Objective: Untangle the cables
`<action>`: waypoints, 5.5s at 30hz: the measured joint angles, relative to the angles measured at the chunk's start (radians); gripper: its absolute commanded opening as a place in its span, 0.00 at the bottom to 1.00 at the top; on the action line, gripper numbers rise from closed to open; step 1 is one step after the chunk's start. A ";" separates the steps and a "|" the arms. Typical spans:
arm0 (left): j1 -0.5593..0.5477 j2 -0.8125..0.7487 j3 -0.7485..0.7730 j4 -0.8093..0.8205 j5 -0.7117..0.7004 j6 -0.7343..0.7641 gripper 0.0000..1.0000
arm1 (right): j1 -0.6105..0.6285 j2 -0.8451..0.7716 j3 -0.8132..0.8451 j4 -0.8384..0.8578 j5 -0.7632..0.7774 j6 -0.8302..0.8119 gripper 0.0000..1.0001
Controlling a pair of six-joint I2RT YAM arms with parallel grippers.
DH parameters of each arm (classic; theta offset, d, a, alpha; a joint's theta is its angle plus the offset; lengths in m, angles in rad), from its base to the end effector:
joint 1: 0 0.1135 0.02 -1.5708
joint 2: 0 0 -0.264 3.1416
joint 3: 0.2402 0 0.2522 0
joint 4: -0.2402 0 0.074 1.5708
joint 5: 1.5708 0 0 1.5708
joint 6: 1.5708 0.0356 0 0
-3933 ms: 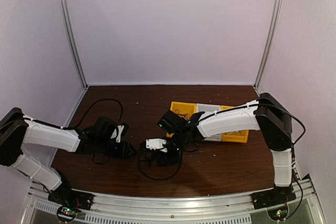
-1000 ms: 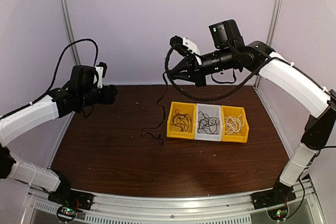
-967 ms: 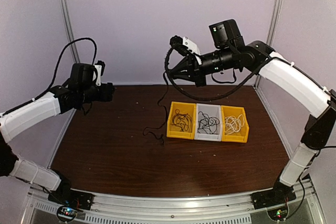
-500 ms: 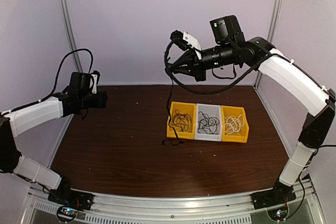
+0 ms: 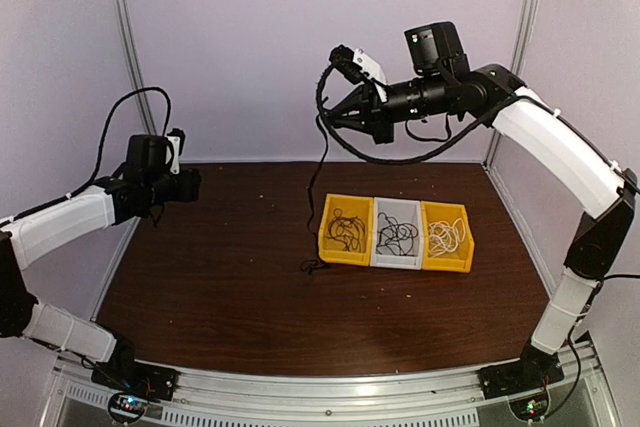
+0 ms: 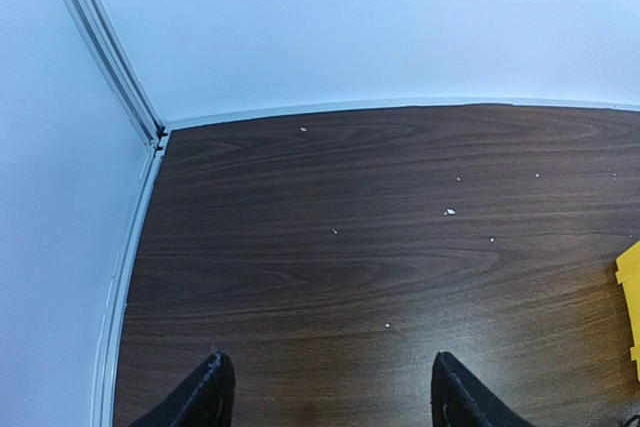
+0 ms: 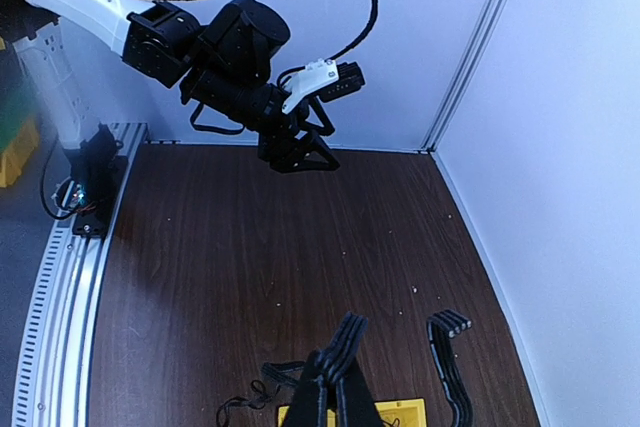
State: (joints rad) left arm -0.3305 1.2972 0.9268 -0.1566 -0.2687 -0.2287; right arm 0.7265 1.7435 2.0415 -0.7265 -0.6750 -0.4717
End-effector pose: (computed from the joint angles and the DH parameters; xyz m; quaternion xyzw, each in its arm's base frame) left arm 0.2796 -0.0859 0.2805 -0.0230 0.8613 -0.0247 0.5069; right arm 0.2652 0.2654 0.4606 -0.5955 0.5546 0.3411 0.4706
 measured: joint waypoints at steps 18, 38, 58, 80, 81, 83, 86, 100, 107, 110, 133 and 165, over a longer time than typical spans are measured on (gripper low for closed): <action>0.000 -0.037 -0.003 -0.001 -0.052 0.023 0.68 | -0.150 -0.040 0.167 0.103 0.106 0.084 0.00; 0.000 -0.036 -0.003 -0.001 -0.052 0.030 0.68 | -0.331 -0.185 0.017 0.230 0.340 0.044 0.00; 0.000 -0.036 -0.003 -0.001 -0.049 0.037 0.68 | -0.362 -0.189 -0.250 0.329 0.329 0.061 0.01; 0.000 -0.036 -0.003 -0.001 -0.038 0.041 0.68 | -0.363 -0.363 -0.417 0.284 0.242 0.057 0.04; 0.000 -0.036 -0.003 -0.001 -0.037 0.041 0.68 | -0.363 -0.362 -0.441 0.291 0.242 0.056 0.04; 0.000 -0.036 -0.003 -0.001 -0.037 0.041 0.68 | -0.363 -0.352 -0.505 0.302 0.243 0.056 0.04; 0.000 -0.036 -0.003 -0.001 -0.037 0.041 0.68 | -0.363 -0.325 -0.585 0.316 0.243 0.054 0.04; 0.000 -0.036 -0.004 -0.001 -0.033 0.043 0.68 | -0.363 -0.114 -0.693 0.332 0.175 0.049 0.03; 0.000 -0.036 -0.004 -0.001 -0.030 0.045 0.68 | -0.363 0.033 -0.705 0.302 0.154 0.024 0.03; 0.000 -0.035 -0.004 -0.001 -0.029 0.045 0.68 | -0.363 0.077 -0.720 0.286 0.154 0.022 0.03; 0.000 -0.035 -0.004 -0.001 -0.016 0.047 0.68 | -0.363 0.119 -0.761 0.270 0.169 0.022 0.25; -0.004 0.018 -0.007 -0.035 0.092 0.048 0.98 | -0.468 -0.344 -0.809 0.343 0.501 0.132 1.00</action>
State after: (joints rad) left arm -0.3344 1.3148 0.9199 -0.1921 -0.1764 -0.1806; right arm 0.2581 1.3998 1.2324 -0.3832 -0.1738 -0.3397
